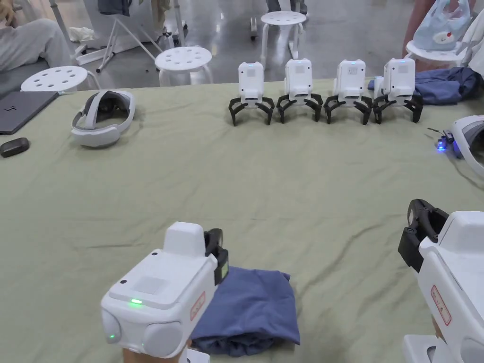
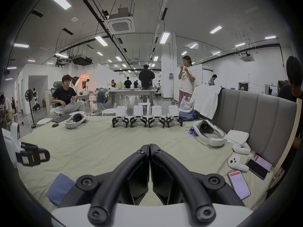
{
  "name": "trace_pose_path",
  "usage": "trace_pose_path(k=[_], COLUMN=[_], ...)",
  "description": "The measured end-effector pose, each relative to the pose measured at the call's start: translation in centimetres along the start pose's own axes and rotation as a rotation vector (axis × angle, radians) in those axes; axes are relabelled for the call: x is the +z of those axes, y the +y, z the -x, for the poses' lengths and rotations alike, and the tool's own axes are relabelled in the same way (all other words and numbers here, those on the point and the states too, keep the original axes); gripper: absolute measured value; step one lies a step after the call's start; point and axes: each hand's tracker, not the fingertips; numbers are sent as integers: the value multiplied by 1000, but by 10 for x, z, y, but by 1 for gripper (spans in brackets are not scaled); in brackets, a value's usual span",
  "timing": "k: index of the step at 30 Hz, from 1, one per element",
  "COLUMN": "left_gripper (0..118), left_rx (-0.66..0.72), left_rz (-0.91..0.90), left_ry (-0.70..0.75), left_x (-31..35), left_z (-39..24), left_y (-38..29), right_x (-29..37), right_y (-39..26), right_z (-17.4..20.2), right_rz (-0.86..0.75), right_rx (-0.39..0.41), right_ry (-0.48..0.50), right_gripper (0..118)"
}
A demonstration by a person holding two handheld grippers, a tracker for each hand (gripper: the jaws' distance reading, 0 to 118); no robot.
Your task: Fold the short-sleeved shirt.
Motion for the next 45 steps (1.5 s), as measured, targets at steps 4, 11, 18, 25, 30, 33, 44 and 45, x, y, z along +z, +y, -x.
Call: trace_pose_path(k=[4,11,18,25,30,33,44,45], left_gripper=[0,0,0,0,0,0,0,0], left_rx=[14,28,72,84,88,91,98,99], left_rz=[-36,-80,-92,-90,-80,-72,-38,-34], left_ry=[62,173,236,247,245,243,227,226], left_x=[12,33,44,47,50,50,49,49], left_z=[28,73,99,106,110,111,115,114], left_y=[10,15,13,10,7,5,-6,-7], right_x=[0,-2,-3,-14,-27,-34,-50,-51], right_y=[3,4,2,-10,-33,-51,-119,-125], right_z=[8,25,44,80,114,132,157,158], right_rz=[-14,-20,-20,45,133,216,472,495], right_rx=[1,3,11,18,36,38,39,40], right_ry=[17,46,74,132,180,208,198,198], right_gripper=[4,4,4,4,4,4,4,4])
